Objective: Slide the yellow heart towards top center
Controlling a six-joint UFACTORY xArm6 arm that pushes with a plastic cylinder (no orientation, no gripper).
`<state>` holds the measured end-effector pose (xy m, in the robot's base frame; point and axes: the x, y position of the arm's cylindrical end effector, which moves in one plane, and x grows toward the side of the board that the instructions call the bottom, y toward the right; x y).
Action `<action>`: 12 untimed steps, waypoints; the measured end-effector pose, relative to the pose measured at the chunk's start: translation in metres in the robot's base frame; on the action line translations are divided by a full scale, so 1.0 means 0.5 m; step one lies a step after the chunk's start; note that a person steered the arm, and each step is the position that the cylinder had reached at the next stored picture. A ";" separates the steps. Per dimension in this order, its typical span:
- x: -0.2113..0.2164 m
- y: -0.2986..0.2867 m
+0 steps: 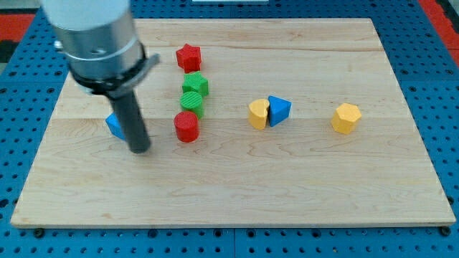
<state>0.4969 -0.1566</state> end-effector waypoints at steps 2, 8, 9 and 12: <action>-0.005 -0.131; -0.039 0.379; -0.124 0.380; -0.260 0.516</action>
<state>0.3669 0.1013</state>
